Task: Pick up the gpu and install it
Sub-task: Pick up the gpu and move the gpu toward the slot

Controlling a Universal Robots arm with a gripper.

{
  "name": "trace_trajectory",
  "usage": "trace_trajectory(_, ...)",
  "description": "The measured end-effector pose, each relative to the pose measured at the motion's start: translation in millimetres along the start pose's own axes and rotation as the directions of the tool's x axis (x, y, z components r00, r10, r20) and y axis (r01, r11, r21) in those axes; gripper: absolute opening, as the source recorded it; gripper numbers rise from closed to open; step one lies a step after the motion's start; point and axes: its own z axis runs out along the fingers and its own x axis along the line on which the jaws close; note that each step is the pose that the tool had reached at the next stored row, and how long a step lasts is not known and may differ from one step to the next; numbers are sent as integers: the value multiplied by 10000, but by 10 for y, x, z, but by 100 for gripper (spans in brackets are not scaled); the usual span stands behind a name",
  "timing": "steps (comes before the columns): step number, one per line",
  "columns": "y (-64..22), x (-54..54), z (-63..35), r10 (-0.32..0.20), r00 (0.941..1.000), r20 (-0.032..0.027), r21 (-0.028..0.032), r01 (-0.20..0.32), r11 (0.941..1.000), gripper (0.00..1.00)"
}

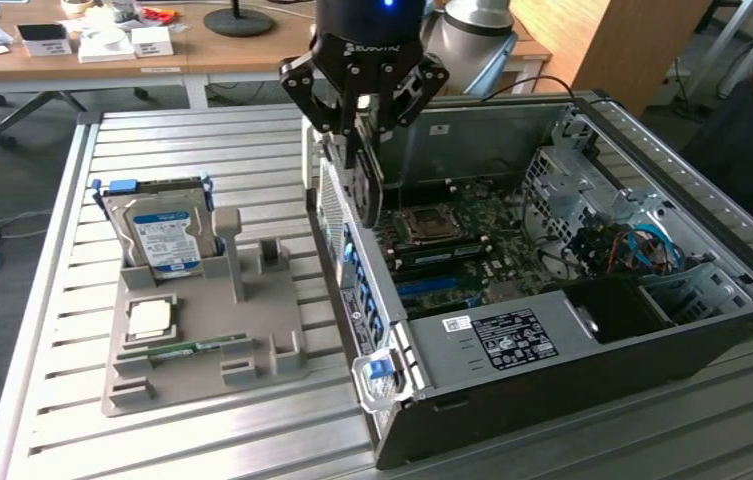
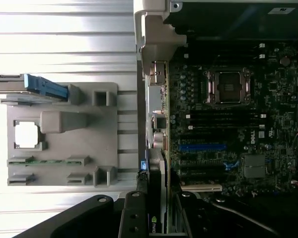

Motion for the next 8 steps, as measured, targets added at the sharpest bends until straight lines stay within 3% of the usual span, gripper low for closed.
trace_trajectory(8,14,-209,6,0,10000,0,-6,0,10000,27)
